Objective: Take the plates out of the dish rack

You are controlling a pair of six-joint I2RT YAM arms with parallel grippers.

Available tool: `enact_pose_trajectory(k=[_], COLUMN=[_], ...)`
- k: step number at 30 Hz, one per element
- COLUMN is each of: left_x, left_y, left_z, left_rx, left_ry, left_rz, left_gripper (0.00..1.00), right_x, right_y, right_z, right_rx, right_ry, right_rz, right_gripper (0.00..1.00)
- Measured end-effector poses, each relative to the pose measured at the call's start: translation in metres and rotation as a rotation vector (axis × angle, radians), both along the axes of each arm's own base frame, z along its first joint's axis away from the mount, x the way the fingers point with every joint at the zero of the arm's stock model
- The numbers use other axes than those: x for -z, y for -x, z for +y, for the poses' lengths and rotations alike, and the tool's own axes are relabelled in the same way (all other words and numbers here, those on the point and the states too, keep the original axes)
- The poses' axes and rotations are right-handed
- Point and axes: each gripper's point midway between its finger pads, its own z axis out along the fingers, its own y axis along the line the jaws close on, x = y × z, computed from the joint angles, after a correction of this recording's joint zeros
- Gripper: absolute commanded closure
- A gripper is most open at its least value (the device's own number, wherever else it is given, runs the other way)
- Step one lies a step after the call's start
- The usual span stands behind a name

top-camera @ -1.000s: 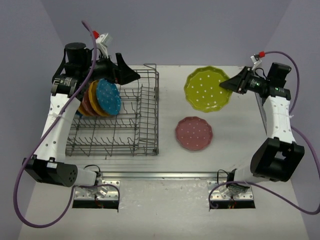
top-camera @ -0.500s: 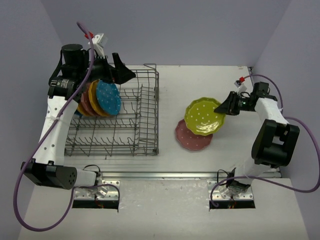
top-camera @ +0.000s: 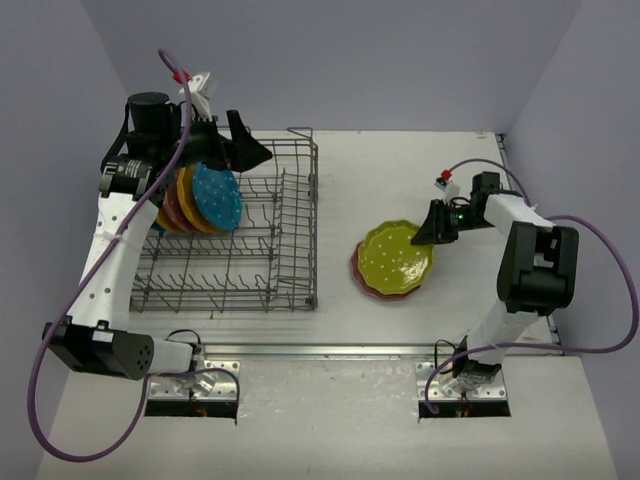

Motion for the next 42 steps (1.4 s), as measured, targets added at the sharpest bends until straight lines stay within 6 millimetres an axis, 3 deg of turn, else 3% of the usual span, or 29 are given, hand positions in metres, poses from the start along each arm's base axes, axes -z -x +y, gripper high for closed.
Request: enact_pose_trajectory(k=[5, 11, 20, 22, 26, 31, 35, 39, 41, 42], left_x=[0.003, 0.005, 0.007, 0.008, 0.011, 0.018, 0.027, 0.040, 0.053, 0.061], left_y=[0.000, 0.000, -0.002, -0.004, -0.010, -0.018, -0.029, -0.038, -0.044, -0.047], left_z=[0.000, 0.000, 0.004, 0.006, 0.015, 0.030, 0.056, 0.092, 0.104, 0.109], left_rx=[-0.002, -0.002, -0.020, -0.038, -0.093, -0.177, -0.321, -0.493, -0.541, -0.558], left_ry=[-0.001, -0.001, -0.008, -0.015, -0.041, -0.096, -0.177, -0.295, -0.350, -0.378], left_rz=[0.008, 0.011, 0.015, 0.015, 0.012, 0.014, 0.017, 0.040, 0.076, 0.097], left_gripper=[0.00, 0.00, 0.00, 0.00, 0.00, 0.00, 0.01, 0.20, 0.26, 0.27], right_x=[0.015, 0.021, 0.032, 0.038, 0.047, 0.033, 0.018, -0.002, -0.016, -0.024], right_y=[0.004, 0.007, 0.011, 0.009, 0.007, -0.005, -0.015, -0.023, -0.026, -0.028], right_z=[0.007, 0.016, 0.019, 0.013, -0.003, -0.027, -0.039, -0.046, -0.044, -0.043], right_rx=[-0.026, -0.056, -0.072, -0.067, -0.050, -0.017, 0.013, 0.039, 0.046, 0.051], right_ry=[0.007, -0.007, 0.019, 0.079, 0.204, 0.358, 0.443, 0.496, 0.498, 0.496], right_rz=[0.043, 0.060, 0.123, 0.125, 0.120, 0.027, -0.050, -0.125, -0.164, -0.184], right_gripper=[1.00, 0.97, 0.64, 0.54, 0.47, 0.43, 0.36, 0.27, 0.10, 0.06])
